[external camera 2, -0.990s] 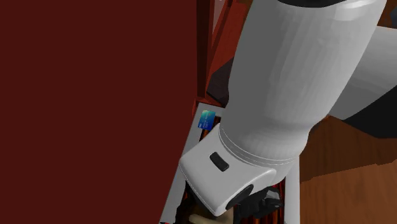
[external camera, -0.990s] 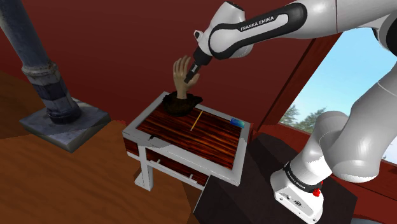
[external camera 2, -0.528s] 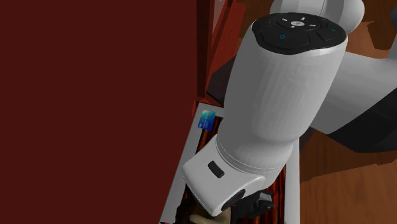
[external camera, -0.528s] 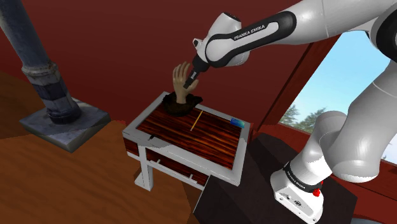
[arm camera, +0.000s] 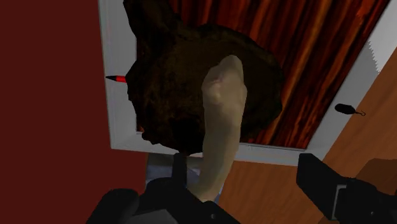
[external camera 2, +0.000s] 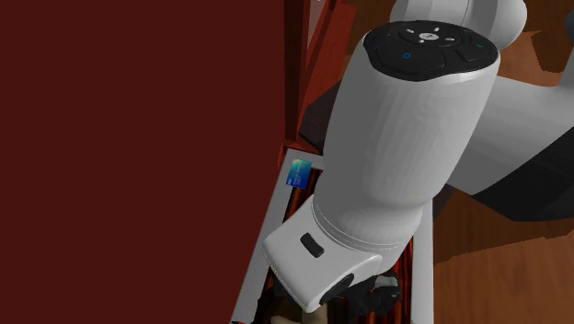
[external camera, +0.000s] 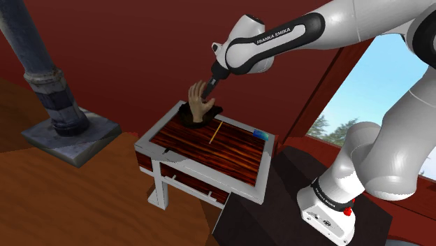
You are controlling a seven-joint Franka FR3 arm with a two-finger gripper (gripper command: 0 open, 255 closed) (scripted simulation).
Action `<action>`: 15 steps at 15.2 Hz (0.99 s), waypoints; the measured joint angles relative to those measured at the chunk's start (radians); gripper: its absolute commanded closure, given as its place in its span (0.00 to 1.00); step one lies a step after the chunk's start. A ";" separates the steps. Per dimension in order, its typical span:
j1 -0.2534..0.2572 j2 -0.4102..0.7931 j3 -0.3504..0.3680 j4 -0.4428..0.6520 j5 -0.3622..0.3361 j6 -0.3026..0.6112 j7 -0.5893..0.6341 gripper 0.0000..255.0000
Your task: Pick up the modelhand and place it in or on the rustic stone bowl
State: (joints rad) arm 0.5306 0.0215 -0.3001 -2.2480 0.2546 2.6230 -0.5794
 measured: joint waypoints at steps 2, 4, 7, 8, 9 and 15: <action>0.000 0.000 0.000 0.000 0.000 0.000 0.000 0.00; 0.000 0.000 0.000 0.000 0.000 0.000 0.000 0.00; -0.003 -0.069 -0.004 -0.007 -0.053 -0.055 0.038 0.00; -0.007 -0.095 -0.005 -0.008 -0.069 -0.077 0.047 0.00; -0.009 -0.106 -0.005 -0.004 -0.078 -0.091 0.054 0.00; -0.010 -0.118 -0.004 -0.007 -0.087 -0.100 0.061 0.00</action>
